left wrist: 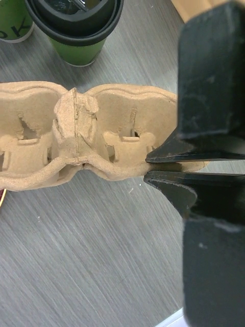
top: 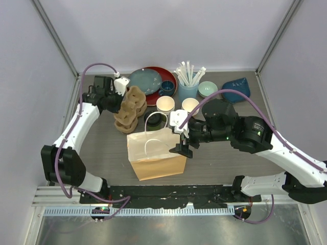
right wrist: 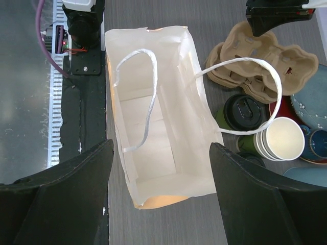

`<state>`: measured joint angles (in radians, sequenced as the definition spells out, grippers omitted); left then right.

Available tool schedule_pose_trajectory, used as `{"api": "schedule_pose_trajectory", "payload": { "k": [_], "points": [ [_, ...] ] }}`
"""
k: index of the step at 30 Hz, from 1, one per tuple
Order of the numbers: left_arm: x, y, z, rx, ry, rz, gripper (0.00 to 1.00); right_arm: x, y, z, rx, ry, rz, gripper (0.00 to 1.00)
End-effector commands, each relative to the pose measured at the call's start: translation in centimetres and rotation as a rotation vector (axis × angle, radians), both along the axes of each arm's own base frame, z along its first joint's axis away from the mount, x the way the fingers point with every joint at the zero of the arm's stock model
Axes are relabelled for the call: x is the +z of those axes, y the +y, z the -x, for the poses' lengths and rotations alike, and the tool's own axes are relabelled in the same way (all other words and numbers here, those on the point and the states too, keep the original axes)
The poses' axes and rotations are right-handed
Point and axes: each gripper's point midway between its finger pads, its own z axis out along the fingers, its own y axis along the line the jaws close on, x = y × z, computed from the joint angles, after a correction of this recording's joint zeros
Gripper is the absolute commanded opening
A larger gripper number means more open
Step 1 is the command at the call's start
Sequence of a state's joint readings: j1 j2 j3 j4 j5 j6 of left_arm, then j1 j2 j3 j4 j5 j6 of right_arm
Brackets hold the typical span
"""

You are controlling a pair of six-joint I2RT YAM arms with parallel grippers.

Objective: Pack the takeout coffee

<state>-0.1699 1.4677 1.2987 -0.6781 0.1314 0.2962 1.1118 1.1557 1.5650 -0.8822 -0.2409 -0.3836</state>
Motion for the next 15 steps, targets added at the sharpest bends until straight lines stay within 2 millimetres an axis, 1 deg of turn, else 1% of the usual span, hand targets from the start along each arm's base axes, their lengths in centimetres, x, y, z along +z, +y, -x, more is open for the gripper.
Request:
{"api": "schedule_pose_trajectory", "payload": {
  "k": [1, 5, 6, 8, 9, 10, 11, 12, 13, 14, 15],
  "points": [
    [3.4, -0.1, 1.0, -0.020, -0.050, 0.009, 0.00, 3.2, 0.1, 0.0, -0.025, -0.025, -0.110, 0.81],
    [6.5, 0.7, 1.3, -0.006, -0.122, -0.016, 0.00, 5.1, 0.1, -0.8, -0.083, -0.035, -0.166, 0.81],
    [7.6, 0.9, 1.6, -0.008, -0.135, -0.024, 0.00, 5.9, 0.1, -0.9, -0.098, -0.026, -0.191, 0.81],
    [9.1, 1.2, 1.8, -0.006, -0.160, -0.036, 0.00, 7.2, 0.5, -1.3, -0.124, -0.024, -0.230, 0.81],
    [10.8, 1.2, 1.8, -0.005, -0.194, -0.035, 0.00, 8.5, 0.5, -1.5, -0.134, -0.029, -0.261, 0.81],
    [11.5, 1.4, 2.1, -0.005, -0.201, -0.043, 0.00, 9.3, 0.5, -1.9, -0.169, -0.019, -0.286, 0.81],
    [12.5, 1.5, 2.2, -0.005, -0.221, -0.045, 0.00, 9.7, 1.3, -2.6, -0.192, -0.016, -0.296, 0.81],
    [13.7, 1.5, 2.3, -0.007, -0.245, -0.042, 0.00, 11.4, 1.2, -2.9, -0.212, -0.026, -0.334, 0.81],
    [15.5, 1.6, 2.6, -0.009, -0.276, -0.041, 0.00, 12.0, 1.2, -4.0, -0.277, -0.025, -0.350, 0.81],
    [16.9, 1.5, 3.0, -0.016, -0.305, -0.031, 0.00, 12.9, 1.3, -5.0, -0.328, -0.036, -0.377, 0.80],
    [17.9, 1.3, 3.4, -0.028, -0.322, -0.020, 0.00, 13.7, 2.0, -6.2, -0.380, -0.041, -0.394, 0.80]
  ]
}}
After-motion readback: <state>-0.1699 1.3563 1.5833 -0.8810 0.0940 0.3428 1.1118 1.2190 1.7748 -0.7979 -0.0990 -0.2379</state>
